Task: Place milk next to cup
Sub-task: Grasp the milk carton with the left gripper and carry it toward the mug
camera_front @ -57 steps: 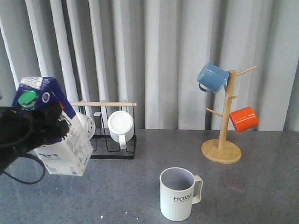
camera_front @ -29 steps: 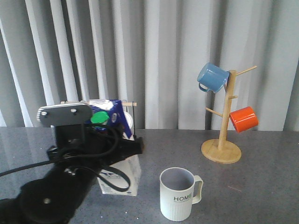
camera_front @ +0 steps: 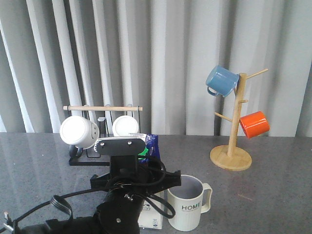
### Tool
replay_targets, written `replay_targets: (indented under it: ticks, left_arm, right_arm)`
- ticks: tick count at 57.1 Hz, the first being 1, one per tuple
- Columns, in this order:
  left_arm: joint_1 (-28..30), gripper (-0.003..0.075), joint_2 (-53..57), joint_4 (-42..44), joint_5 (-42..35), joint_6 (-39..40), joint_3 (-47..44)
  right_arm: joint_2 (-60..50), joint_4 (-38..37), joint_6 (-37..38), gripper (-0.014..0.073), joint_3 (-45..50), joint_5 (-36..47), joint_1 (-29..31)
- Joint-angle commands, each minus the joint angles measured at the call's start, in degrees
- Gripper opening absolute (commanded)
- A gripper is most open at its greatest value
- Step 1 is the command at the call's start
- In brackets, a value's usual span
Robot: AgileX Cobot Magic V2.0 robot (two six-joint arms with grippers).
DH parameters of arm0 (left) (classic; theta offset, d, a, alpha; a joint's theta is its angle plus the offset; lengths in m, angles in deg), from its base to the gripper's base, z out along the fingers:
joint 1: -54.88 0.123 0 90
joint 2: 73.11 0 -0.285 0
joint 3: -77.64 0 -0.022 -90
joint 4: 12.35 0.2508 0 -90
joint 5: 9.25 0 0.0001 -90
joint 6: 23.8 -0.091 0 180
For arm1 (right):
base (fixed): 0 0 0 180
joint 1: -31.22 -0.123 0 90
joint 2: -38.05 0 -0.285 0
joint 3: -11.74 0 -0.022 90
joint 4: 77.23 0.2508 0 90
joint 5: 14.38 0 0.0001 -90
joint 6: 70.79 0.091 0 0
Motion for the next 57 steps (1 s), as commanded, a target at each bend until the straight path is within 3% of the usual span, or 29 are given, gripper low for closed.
replay_targets:
  ticks: [1, 28, 57]
  left_arm:
    - [-0.2, -0.0006, 2.3, 1.3, -4.8, 0.0, 2.0]
    - [-0.2, -0.0006, 1.2, 0.3, -9.2, 0.0, 2.0]
    - [-0.2, -0.0006, 0.0, 0.4, -7.4, 0.0, 2.0]
  right_arm:
    - [0.1, -0.6, -0.1, -0.0004, -1.7, 4.3, 0.4]
    - [0.1, -0.6, -0.1, -0.0004, -1.7, 4.3, 0.4]
    - [0.1, -0.6, -0.1, -0.0004, -1.7, 4.3, 0.4]
